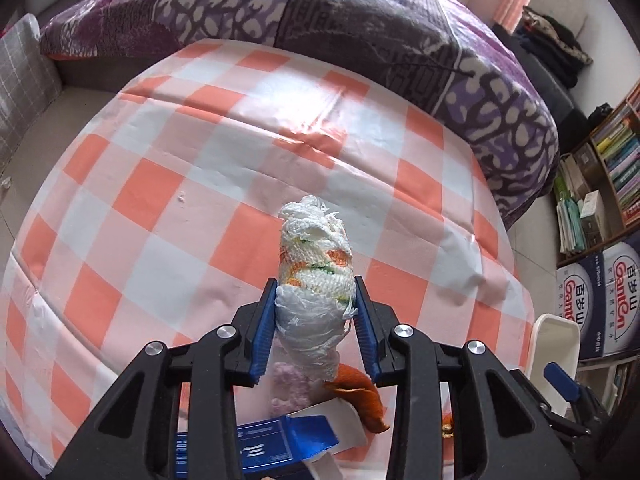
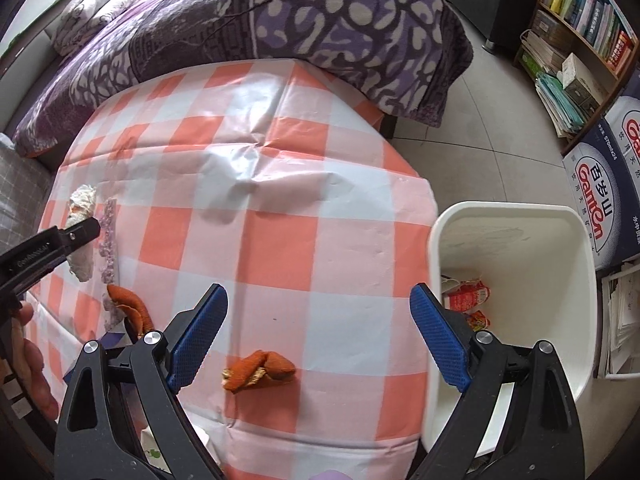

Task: Collect trash
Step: 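Grasp the white tissue bundle with the left tool while the right tool grasps the pink strip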

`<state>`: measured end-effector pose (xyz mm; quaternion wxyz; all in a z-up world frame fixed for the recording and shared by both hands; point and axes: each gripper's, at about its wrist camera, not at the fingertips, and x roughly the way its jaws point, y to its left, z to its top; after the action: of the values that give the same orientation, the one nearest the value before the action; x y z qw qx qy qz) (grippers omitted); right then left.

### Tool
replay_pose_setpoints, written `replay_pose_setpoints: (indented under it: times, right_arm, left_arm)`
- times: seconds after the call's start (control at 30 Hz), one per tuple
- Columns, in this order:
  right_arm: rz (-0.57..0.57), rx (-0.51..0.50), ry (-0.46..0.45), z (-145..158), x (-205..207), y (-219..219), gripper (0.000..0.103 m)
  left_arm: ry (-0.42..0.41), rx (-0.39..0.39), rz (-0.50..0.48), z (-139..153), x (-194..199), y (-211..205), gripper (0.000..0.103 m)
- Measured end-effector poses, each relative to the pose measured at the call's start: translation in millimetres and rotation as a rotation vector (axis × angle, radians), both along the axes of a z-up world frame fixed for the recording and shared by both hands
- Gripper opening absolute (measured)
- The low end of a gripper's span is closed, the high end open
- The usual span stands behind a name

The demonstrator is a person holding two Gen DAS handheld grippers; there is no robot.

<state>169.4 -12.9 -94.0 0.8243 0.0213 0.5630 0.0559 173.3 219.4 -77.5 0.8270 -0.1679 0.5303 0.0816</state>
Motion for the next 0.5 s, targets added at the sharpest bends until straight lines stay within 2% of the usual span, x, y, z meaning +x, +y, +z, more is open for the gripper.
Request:
replay_pose_setpoints:
  times: [0.4,0.5]
  right_arm:
    - [0.136,0.011,0.03,-21,1,105,0.089]
    - [0.186,-0.026,0.03,-25,1,139,0.089]
  left_arm:
    - [-0.006,0.062,0.149,20,-49,86,0.036]
    - [-0.018,0.067,0.186,26,-58,104,0.036]
